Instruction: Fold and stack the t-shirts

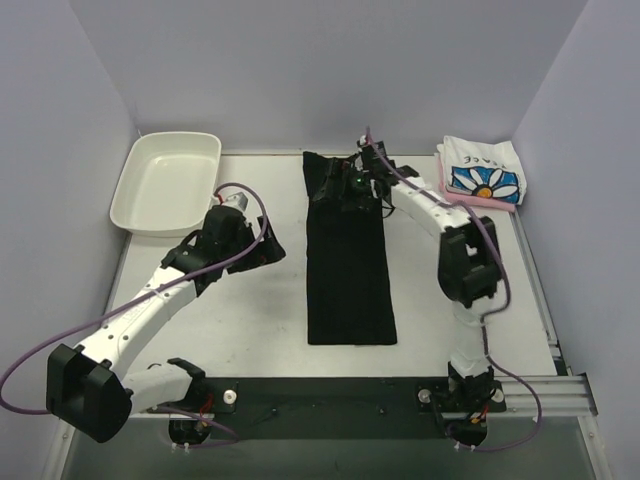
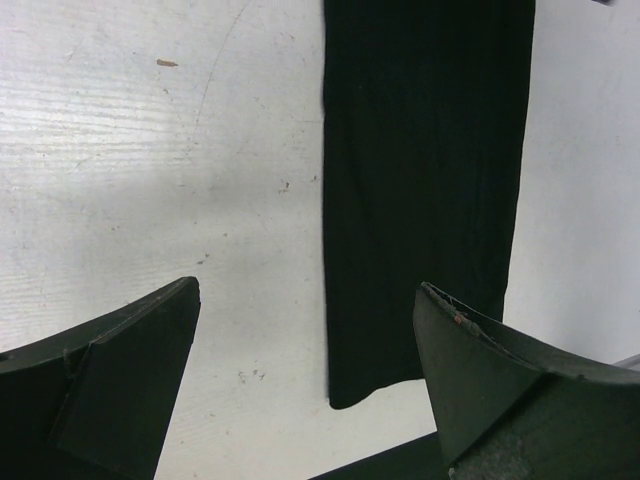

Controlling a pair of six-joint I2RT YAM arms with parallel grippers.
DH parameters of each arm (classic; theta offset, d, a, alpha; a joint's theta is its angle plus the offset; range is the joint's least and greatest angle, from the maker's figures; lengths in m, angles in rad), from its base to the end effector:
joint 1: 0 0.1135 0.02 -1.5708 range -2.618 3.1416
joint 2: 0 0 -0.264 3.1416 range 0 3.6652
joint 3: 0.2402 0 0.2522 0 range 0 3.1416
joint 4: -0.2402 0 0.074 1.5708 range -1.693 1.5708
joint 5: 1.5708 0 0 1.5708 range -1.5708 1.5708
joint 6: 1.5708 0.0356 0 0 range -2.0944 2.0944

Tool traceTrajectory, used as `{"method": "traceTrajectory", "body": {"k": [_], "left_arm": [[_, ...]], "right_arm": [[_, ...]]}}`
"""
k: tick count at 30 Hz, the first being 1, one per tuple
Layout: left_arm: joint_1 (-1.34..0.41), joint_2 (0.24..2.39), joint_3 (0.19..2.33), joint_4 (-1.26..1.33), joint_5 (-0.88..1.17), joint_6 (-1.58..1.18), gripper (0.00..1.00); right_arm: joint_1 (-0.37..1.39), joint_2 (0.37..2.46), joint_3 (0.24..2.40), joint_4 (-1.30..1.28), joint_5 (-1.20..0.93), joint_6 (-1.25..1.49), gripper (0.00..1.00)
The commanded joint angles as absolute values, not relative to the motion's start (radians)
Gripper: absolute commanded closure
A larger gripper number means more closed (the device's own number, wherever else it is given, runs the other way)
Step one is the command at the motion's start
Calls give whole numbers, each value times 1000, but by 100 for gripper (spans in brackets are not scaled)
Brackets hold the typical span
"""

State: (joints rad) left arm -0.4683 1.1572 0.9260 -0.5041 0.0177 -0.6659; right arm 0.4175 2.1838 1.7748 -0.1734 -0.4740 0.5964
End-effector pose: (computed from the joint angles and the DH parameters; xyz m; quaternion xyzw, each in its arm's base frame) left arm 0.2204 -0.1122 0.2840 -0.0866 0.9099 -0.2248 0.3378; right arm 0.4585 0.2211 0.2289 -0.0345 0.8623 0.4046 0.3027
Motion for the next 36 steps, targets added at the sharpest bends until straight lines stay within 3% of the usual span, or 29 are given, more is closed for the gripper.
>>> {"method": "traceTrajectory", "body": {"k": [1, 10, 16, 27, 36], "left_arm": [[-495, 1186, 896, -423, 22, -673, 2], [-727, 1131, 698, -361, -86, -854, 3], [-843, 1034, 551, -298, -104, -965, 2], [-1061, 1058, 425, -146, -190, -1135, 3], [-1088, 1187, 406, -58, -227, -1195, 7]], "right_arm": [[402, 1769, 1552, -192, -332, 494, 0], [399, 1149, 900, -351, -65, 524, 0], [403, 806, 697, -483, -11, 606, 2], [437, 629, 509, -583, -78, 710, 8], [454, 555, 522, -644, -71, 722, 8]]}}
